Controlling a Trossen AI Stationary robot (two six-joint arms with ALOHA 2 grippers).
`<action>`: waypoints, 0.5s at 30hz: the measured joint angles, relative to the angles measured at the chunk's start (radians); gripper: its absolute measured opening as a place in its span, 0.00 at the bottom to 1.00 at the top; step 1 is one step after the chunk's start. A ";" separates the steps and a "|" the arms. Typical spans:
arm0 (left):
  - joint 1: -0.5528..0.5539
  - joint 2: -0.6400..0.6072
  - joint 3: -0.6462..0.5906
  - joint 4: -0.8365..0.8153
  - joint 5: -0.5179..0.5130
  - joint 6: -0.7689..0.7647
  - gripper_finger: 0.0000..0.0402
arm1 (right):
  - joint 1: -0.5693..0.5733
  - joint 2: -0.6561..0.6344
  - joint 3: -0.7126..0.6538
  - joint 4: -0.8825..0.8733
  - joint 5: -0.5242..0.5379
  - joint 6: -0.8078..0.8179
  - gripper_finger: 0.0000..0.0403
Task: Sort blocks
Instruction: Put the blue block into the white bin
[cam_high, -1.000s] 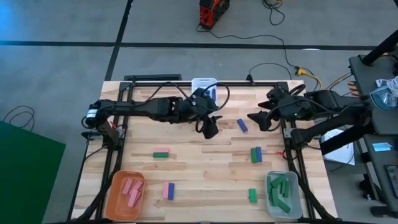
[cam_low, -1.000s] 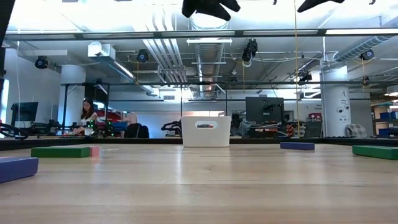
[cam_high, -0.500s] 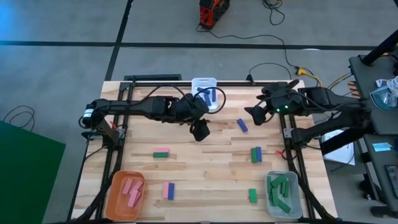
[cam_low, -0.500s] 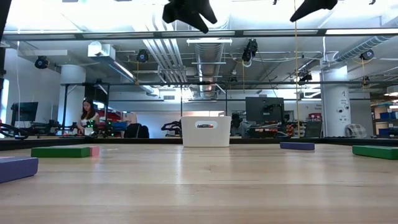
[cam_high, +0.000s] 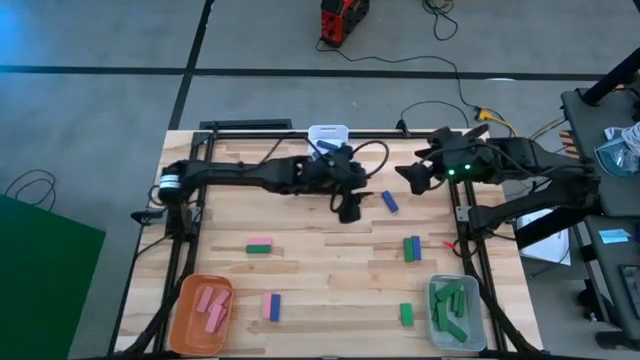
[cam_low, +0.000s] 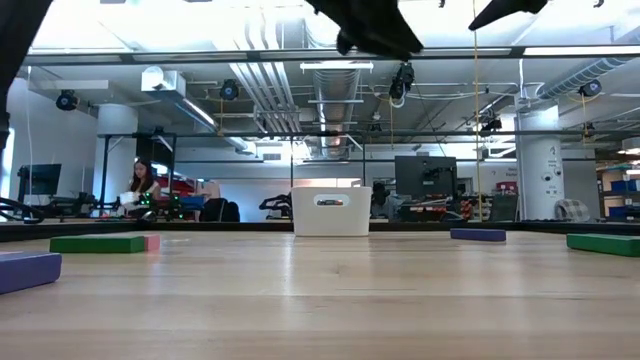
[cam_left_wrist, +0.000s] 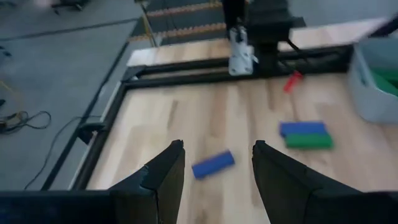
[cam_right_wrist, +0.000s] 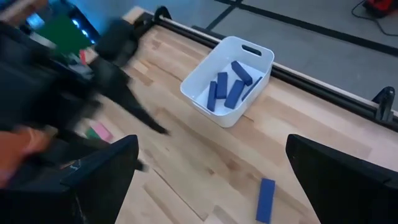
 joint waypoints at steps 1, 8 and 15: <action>0.007 0.017 0.000 0.031 0.000 0.001 0.41 | 0.000 -0.008 0.001 0.000 0.000 0.004 0.99; 0.023 0.145 0.012 0.251 -0.077 -0.150 0.41 | 0.000 -0.037 0.007 0.000 0.010 0.032 0.99; 0.010 0.262 0.311 -0.180 -0.124 -0.735 0.41 | 0.000 -0.035 0.009 0.000 0.012 0.058 0.99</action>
